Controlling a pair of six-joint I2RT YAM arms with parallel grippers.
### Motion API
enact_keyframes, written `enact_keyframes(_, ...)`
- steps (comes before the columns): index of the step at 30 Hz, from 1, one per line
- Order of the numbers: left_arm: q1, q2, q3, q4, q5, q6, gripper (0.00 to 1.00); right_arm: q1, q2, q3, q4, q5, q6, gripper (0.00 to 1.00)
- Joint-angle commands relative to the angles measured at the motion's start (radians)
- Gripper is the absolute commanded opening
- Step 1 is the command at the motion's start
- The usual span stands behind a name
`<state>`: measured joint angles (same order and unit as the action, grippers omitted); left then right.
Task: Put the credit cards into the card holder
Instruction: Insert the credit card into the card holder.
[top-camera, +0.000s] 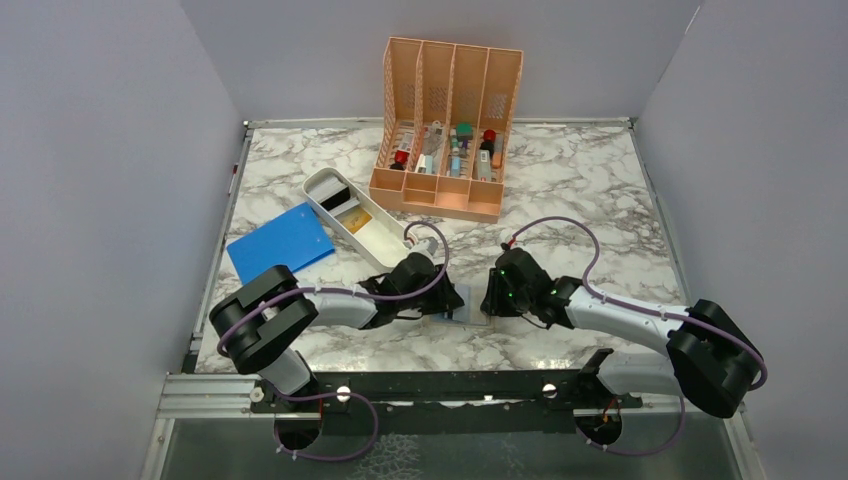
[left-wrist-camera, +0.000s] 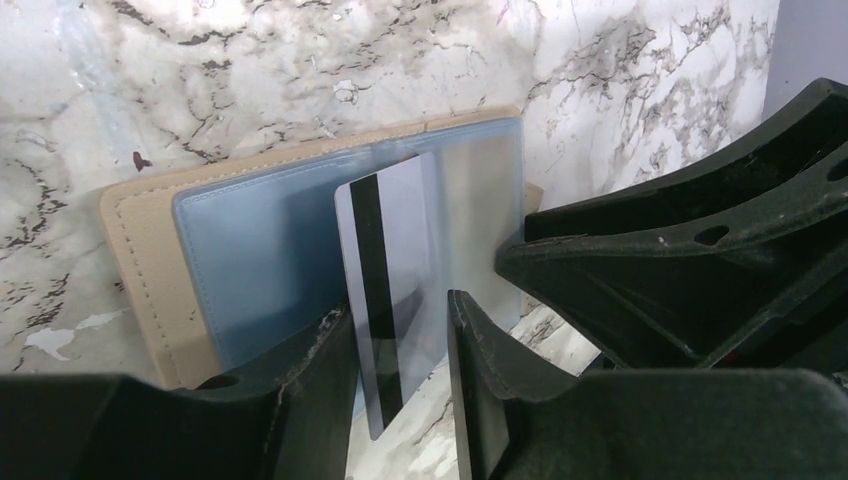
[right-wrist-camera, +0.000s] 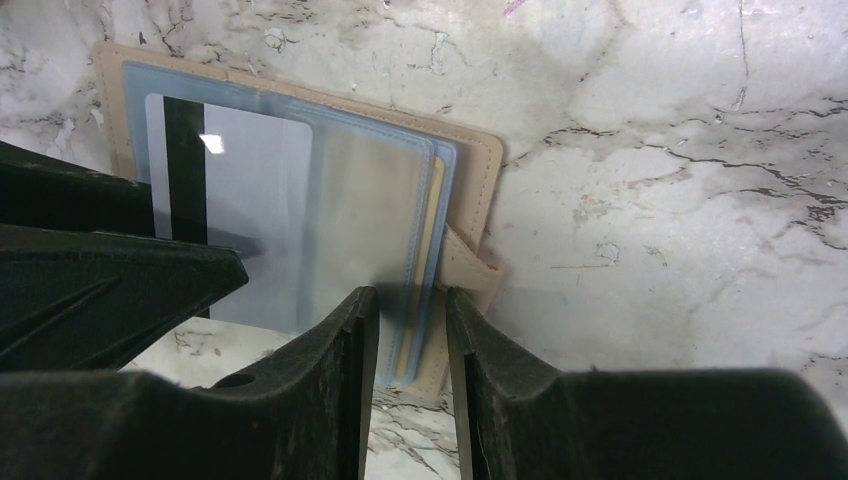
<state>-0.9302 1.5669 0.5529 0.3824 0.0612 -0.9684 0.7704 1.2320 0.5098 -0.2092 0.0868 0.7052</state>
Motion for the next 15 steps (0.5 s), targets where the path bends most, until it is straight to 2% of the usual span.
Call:
enact_keyframes(1,-0.006,-0.034,0.061,-0.115,-0.045,0.041,0.41,-0.005,-0.018,0.024,-0.046,-0.003,-0.009,0.37)
enact_keyframes(7,-0.006,-0.041,0.089,-0.185,-0.08,0.064,0.47,-0.007,-0.035,0.019,-0.041,-0.008,-0.002,0.37)
enact_keyframes(15,-0.021,-0.035,0.09,-0.201,-0.103,0.062,0.49,-0.007,-0.046,0.024,-0.053,0.001,-0.002,0.37)
